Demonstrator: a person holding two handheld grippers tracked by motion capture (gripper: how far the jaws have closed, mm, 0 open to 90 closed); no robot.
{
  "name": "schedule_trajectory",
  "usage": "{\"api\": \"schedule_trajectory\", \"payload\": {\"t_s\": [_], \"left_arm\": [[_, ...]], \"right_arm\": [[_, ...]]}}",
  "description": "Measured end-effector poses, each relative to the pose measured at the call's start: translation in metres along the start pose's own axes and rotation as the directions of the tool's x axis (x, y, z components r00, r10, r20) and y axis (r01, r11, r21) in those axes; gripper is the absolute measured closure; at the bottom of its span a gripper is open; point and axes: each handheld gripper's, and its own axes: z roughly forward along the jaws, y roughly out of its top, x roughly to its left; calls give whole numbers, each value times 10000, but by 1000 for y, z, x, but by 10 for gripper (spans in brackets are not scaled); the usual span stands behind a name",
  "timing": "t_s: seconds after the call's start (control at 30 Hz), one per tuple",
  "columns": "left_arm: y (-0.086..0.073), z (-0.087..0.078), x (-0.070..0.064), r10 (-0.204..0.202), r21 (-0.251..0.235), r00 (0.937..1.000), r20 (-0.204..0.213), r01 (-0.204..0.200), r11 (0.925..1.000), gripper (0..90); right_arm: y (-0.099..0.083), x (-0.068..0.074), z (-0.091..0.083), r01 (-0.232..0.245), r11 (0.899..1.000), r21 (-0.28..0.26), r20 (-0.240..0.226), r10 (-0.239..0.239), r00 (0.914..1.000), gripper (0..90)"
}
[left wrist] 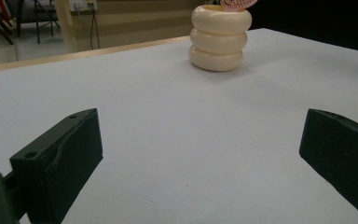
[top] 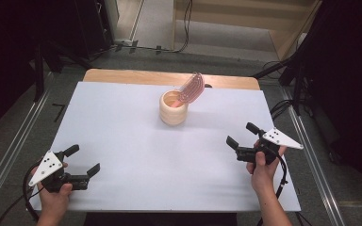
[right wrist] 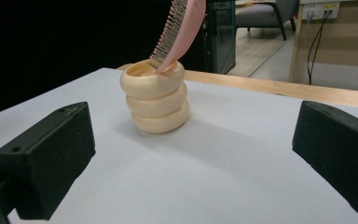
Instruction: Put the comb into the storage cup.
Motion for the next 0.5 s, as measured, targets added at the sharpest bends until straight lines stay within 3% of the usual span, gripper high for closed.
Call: {"api": "schedule_trajectory", "payload": {"t_s": [0.5], "left_arm": [[0, 0, 0, 2, 16, 10000, -54, -2, 10000, 0]], "right_arm": [[-19, -9, -23, -25, 10000, 70, 336, 23, 9994, 0]]}}
